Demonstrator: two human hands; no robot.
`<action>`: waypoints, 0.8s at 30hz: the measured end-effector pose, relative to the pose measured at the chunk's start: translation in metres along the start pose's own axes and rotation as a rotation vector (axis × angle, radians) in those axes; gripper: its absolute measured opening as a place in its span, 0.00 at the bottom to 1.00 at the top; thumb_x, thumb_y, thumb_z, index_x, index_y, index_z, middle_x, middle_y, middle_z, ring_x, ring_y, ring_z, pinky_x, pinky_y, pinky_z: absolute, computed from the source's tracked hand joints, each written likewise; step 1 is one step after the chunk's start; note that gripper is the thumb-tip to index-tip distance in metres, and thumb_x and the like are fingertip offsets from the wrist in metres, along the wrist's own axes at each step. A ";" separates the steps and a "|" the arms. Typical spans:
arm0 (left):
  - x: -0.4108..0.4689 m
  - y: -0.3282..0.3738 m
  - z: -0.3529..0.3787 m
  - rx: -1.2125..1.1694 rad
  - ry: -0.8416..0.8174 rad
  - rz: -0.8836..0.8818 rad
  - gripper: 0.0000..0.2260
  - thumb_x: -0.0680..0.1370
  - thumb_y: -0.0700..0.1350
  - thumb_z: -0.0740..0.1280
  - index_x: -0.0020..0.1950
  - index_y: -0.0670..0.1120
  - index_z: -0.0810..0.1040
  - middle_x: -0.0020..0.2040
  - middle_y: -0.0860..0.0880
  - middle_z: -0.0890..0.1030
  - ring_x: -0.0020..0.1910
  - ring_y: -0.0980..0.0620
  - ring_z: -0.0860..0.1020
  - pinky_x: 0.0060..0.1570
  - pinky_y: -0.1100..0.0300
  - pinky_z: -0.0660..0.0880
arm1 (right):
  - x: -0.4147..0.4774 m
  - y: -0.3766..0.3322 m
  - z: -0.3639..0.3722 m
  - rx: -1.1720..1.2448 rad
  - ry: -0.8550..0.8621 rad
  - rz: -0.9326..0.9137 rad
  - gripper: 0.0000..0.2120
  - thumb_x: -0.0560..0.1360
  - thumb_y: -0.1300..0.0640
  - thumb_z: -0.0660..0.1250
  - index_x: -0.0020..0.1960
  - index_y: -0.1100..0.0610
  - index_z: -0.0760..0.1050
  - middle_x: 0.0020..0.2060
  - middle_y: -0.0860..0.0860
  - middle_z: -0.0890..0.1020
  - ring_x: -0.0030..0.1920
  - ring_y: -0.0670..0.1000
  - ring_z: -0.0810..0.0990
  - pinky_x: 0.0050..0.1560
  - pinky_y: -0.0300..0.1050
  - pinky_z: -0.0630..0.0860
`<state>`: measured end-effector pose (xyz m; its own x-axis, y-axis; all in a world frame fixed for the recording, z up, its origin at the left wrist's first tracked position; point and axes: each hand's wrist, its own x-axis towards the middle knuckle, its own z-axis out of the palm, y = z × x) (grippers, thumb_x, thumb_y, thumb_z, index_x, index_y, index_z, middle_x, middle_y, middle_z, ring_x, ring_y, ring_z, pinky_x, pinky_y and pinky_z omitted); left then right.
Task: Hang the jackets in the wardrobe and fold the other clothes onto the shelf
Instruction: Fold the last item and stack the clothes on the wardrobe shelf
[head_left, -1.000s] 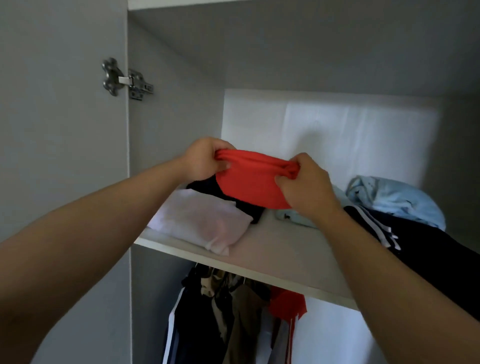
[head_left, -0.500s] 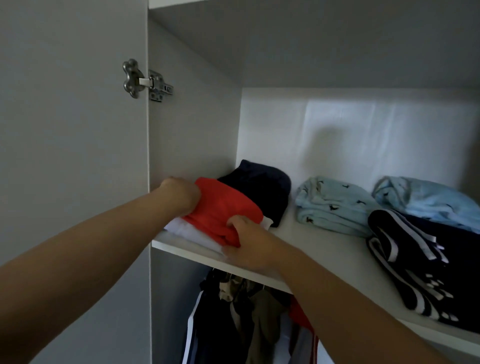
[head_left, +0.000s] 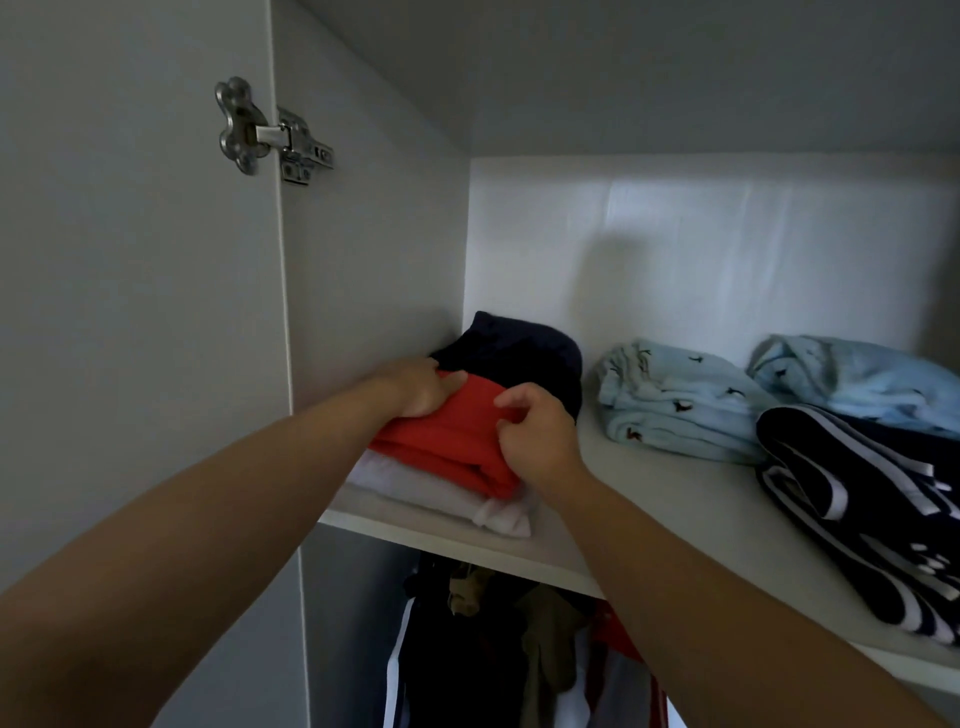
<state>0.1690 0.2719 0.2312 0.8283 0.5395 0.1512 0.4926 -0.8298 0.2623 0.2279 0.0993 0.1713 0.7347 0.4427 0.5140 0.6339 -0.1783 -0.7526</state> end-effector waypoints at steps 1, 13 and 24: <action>0.004 0.001 0.000 0.003 0.047 -0.029 0.30 0.82 0.65 0.55 0.77 0.46 0.68 0.76 0.43 0.71 0.73 0.41 0.70 0.72 0.49 0.66 | 0.003 -0.002 0.002 -0.010 0.021 -0.016 0.14 0.74 0.67 0.66 0.51 0.49 0.79 0.44 0.34 0.76 0.45 0.33 0.74 0.45 0.18 0.65; 0.027 0.012 0.016 0.120 -0.136 -0.125 0.27 0.85 0.56 0.46 0.81 0.45 0.60 0.81 0.41 0.59 0.79 0.40 0.60 0.78 0.43 0.56 | 0.007 0.000 0.000 -0.417 -0.381 -0.039 0.20 0.85 0.55 0.55 0.76 0.57 0.69 0.70 0.56 0.76 0.66 0.56 0.76 0.64 0.39 0.65; 0.013 0.220 0.016 -0.177 -0.256 0.278 0.13 0.86 0.38 0.56 0.62 0.35 0.77 0.60 0.38 0.79 0.62 0.39 0.76 0.50 0.55 0.72 | 0.076 -0.017 -0.188 -0.782 -0.340 0.276 0.07 0.80 0.61 0.62 0.48 0.62 0.76 0.41 0.57 0.78 0.40 0.54 0.76 0.41 0.45 0.76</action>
<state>0.2918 0.0940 0.2759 0.9740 0.2264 0.0033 0.2054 -0.8896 0.4079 0.3182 -0.0292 0.2999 0.8530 0.5096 0.1128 0.5198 -0.8099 -0.2718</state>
